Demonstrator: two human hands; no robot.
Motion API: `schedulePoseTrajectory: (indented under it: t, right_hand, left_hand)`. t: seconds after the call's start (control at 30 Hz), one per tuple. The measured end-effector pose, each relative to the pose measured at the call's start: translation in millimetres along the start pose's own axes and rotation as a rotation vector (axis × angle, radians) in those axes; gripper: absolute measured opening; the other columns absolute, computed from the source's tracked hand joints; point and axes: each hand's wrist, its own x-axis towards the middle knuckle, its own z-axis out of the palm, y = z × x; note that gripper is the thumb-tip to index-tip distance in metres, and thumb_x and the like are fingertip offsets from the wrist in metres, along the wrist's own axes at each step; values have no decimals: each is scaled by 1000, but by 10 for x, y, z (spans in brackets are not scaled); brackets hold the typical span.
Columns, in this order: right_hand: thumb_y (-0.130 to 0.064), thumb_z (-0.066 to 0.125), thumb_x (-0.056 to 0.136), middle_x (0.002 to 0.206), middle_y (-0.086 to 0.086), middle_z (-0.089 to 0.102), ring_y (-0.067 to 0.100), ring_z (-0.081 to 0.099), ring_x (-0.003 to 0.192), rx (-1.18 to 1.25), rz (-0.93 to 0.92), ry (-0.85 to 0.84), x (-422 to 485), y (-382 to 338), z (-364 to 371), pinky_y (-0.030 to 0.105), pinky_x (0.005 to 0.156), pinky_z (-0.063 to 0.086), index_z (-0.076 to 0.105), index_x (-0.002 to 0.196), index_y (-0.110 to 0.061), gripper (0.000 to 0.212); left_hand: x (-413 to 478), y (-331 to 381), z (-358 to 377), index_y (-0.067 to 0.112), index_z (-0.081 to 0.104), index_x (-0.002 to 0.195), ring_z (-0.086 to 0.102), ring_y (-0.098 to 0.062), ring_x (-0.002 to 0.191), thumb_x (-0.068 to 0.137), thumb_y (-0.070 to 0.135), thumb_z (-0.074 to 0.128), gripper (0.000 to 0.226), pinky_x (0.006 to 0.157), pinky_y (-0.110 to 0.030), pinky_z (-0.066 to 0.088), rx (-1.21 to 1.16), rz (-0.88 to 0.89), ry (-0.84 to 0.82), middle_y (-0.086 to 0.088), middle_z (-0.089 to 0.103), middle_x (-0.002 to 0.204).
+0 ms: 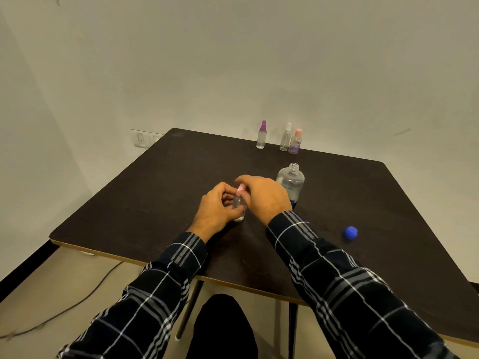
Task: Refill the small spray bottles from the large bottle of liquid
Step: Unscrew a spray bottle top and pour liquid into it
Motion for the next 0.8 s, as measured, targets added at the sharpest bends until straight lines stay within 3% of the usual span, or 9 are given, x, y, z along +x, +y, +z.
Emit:
schedulePoseTrajectory:
  t: [0.03,0.1,0.17,0.27,0.33,0.4,0.57,0.67,0.8]
  right_hand:
    - [-43,52,99,109,0,69,22,64,103,-56,60,50,2,-20,1,36,79,50,62,119,-26,28]
    - [-65,40,96,80,-3,67,18,65,79,-80,171,107,-30,-64,12,34,66,52,64,88,-24,48]
    - [-73,35,93,71,-6,63,14,61,69,-28,209,153,-52,-47,43,34,64,54,60,79,-25,56]
    - [-49,57,95,111,-5,64,13,62,97,203,108,109,-43,50,117,35,83,55,58,121,-28,34]
    - [-27,60,96,134,-3,59,15,58,117,332,25,38,-31,87,168,37,100,50,51,139,-30,44]
    - [-20,61,96,129,-5,64,13,59,117,365,37,52,-20,94,188,35,101,50,57,133,-31,39]
    - [-35,72,88,89,-8,64,11,61,85,335,178,139,22,55,209,33,79,54,58,100,-28,19]
    - [-41,70,88,96,-4,63,13,60,87,307,195,101,37,29,226,35,78,54,53,102,-27,26]
    - [-29,66,93,117,-2,61,13,59,105,425,105,83,20,86,292,29,90,49,59,128,-23,36]
  left_hand:
    - [2,-1,2,22,64,103,70,-1,94,79,13,85,33,78,-15,55,-2,0,2,6,72,101]
    - [3,-10,-1,21,64,105,70,-1,95,79,12,85,34,81,-17,57,-5,3,2,6,72,103]
    - [8,-10,-3,21,64,104,70,-4,97,79,12,85,34,85,-20,58,2,7,1,6,73,104]
    - [8,-13,1,21,64,102,70,-4,97,80,13,84,31,85,-20,57,-8,7,4,4,73,103]
    - [-1,-10,2,22,65,103,70,-2,95,80,13,84,31,82,-16,55,-6,13,8,5,73,101]
    - [-7,-4,-6,23,65,105,70,0,94,80,13,84,33,78,-12,54,-3,16,1,6,73,102]
    - [-21,13,-9,23,64,104,70,0,95,81,12,84,32,81,-14,56,4,8,-5,7,73,104]
    - [-17,2,-20,23,64,103,71,-1,95,81,13,83,31,82,-20,58,12,-5,-3,6,73,103]
    - [-13,1,-24,24,65,105,70,2,94,81,12,83,33,79,-14,55,3,-2,-3,7,73,102]
